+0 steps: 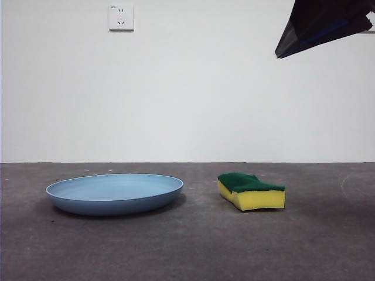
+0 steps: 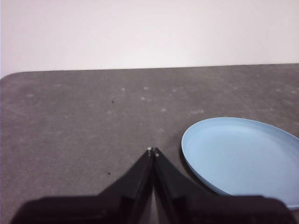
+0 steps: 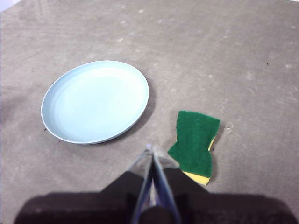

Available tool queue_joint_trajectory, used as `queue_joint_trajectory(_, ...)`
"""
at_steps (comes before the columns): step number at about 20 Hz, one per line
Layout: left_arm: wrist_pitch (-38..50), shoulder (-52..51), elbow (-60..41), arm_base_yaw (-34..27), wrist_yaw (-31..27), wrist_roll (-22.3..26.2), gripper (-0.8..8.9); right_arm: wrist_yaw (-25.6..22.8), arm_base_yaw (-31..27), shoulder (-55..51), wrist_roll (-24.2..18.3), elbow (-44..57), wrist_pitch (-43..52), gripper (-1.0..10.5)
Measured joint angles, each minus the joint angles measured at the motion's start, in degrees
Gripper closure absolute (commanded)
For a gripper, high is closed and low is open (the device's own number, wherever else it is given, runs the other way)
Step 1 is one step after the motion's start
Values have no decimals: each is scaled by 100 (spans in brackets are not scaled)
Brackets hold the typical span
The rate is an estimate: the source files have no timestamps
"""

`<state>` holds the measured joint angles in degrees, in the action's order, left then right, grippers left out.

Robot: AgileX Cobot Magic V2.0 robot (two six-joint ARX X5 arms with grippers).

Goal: Pick up the plate,pick up the cloth,clean the plate with the cloth

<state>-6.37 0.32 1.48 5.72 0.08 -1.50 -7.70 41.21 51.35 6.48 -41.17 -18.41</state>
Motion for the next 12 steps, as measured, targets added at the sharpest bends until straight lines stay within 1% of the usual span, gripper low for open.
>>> queue_joint_trajectory(4,-129,-4,-48,-46,39,-2,815,0,0,0,0,0,2,946)
queue_joint_trajectory(6,-391,-4,-48,-48,37,-4,815,0,0,0,0,0,0,946)
queue_joint_trajectory(12,-426,4,-48,-46,31,-155,815,0,0,0,0,0,2,946)
